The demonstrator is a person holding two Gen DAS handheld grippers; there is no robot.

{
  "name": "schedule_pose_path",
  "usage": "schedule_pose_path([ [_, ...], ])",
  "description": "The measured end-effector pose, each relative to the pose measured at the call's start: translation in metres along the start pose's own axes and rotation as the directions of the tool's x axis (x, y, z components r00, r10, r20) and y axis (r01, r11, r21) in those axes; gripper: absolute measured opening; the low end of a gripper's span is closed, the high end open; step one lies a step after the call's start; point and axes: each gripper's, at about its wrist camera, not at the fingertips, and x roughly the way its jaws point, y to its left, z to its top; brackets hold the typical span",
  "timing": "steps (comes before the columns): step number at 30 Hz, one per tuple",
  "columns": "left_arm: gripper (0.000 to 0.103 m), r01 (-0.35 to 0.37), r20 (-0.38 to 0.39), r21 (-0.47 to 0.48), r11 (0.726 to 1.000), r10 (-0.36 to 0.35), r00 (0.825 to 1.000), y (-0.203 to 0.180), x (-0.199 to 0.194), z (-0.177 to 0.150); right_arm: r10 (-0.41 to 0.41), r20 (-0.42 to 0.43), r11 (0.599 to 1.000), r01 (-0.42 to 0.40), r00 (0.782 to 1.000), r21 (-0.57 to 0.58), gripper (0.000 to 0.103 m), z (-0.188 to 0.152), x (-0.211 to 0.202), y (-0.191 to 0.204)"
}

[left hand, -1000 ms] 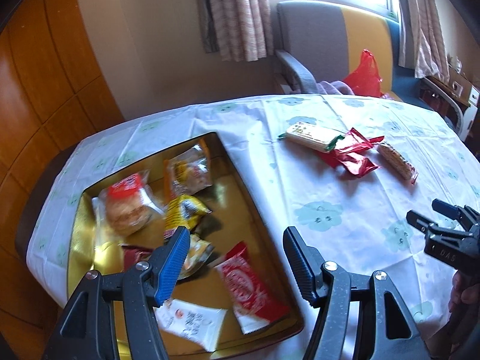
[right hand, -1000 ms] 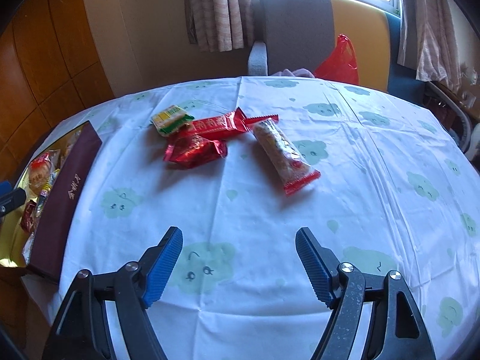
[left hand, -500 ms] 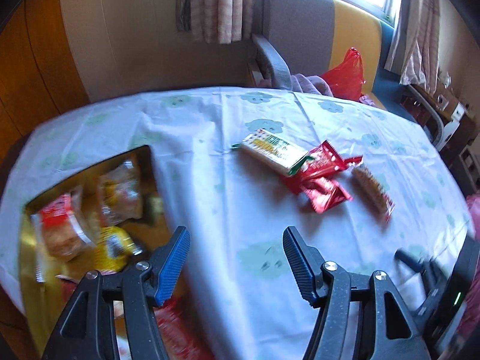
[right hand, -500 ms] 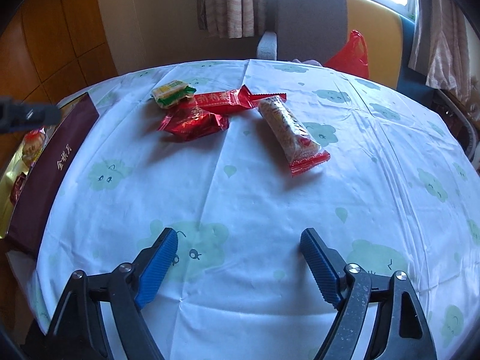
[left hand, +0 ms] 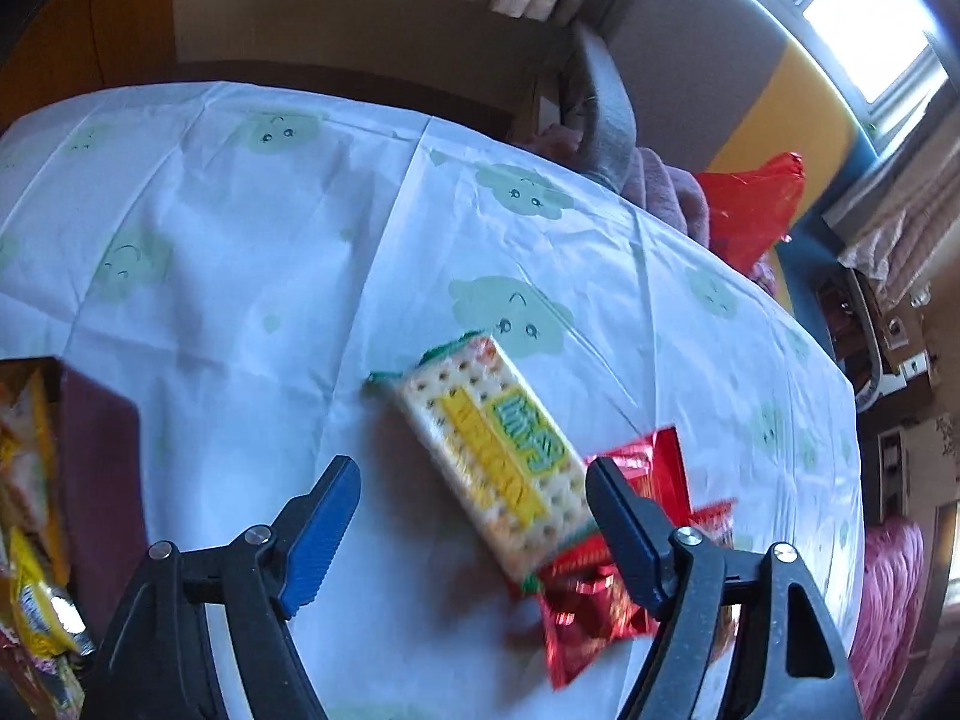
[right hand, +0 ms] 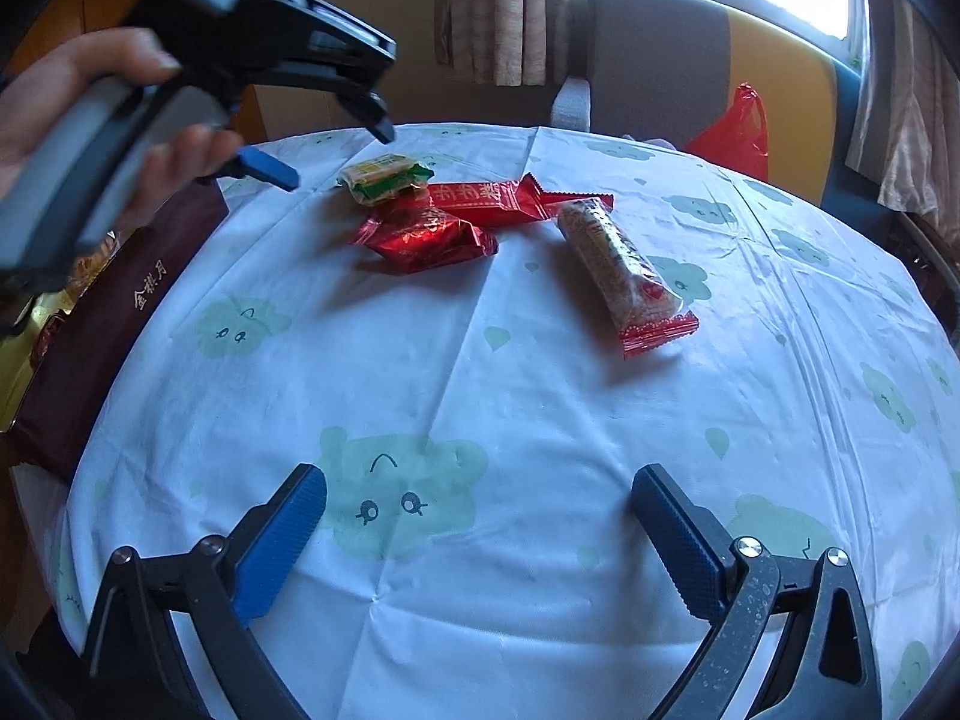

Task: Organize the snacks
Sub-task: 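Close the left gripper on the yellow WEIDAN cracker packet, then hold the cracker packet with the left gripper while the right gripper grasps a red sweet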

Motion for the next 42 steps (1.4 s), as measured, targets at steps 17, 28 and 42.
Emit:
schedule_pose_path([
  [17, 0.047, -0.069, 0.01, 0.184, 0.981, 0.069, 0.998, 0.001, -0.014, -0.076, 0.034, 0.028, 0.999, -0.035, 0.999, 0.012, 0.103, 0.0, 0.0, -0.004],
  [28, 0.046, -0.101, 0.093, 0.492, 0.865, 0.063, 0.994, -0.014, -0.06, -0.207, 0.033, 0.011, 0.999, -0.033, 0.999, 0.012, 0.095, -0.003, -0.007, -0.01],
  [42, 0.048, -0.056, 0.14, 0.533, 0.844, -0.022, 0.99, 0.002, -0.064, -0.242, 0.069, -0.008, 0.976, -0.066, 0.998, 0.21, 0.056, 0.026, -0.02, -0.051],
])
